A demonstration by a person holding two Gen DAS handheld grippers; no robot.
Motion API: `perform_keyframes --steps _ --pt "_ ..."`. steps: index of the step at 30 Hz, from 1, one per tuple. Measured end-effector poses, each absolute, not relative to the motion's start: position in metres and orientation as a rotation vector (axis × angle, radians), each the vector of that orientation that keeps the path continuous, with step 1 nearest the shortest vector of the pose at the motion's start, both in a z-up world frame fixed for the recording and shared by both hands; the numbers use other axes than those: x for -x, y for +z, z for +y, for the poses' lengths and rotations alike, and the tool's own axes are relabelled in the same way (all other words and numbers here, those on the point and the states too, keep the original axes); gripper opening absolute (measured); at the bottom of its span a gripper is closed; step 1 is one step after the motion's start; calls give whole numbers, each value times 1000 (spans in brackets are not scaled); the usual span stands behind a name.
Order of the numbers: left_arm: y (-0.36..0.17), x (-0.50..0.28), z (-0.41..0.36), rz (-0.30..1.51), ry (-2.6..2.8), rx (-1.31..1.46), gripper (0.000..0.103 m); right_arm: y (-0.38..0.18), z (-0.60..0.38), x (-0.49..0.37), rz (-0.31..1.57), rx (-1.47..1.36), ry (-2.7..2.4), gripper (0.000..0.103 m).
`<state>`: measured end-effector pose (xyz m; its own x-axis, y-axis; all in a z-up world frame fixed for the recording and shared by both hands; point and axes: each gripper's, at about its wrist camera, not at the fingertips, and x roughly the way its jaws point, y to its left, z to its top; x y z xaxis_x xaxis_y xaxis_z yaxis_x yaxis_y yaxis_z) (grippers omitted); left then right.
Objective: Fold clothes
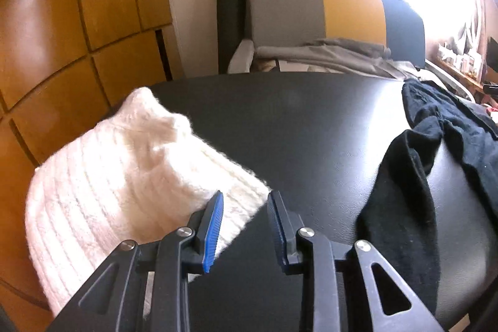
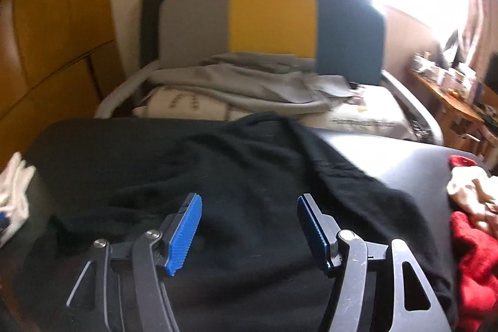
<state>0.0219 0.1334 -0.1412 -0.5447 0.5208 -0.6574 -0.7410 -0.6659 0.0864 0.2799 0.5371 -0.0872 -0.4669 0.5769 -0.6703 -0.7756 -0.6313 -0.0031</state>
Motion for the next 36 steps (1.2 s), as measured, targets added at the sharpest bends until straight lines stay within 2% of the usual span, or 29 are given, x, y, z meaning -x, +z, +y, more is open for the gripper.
perform_keyframes --steps 7,19,23,27,36 --pt "-162 -2 125 382 2269 853 29 -93 493 -253 383 867 2173 65" --pt "-156 57 138 380 2363 1001 29 -112 503 -297 529 906 2126 67" --pt "-137 12 151 324 2231 953 29 -122 502 -298 649 932 2216 67" --pt "-141 -32 152 206 1960 1080 29 -128 488 -271 648 1019 2350 67" --pt "-177 -62 113 -63 1658 1363 44 -138 434 -208 584 1176 2559 68"
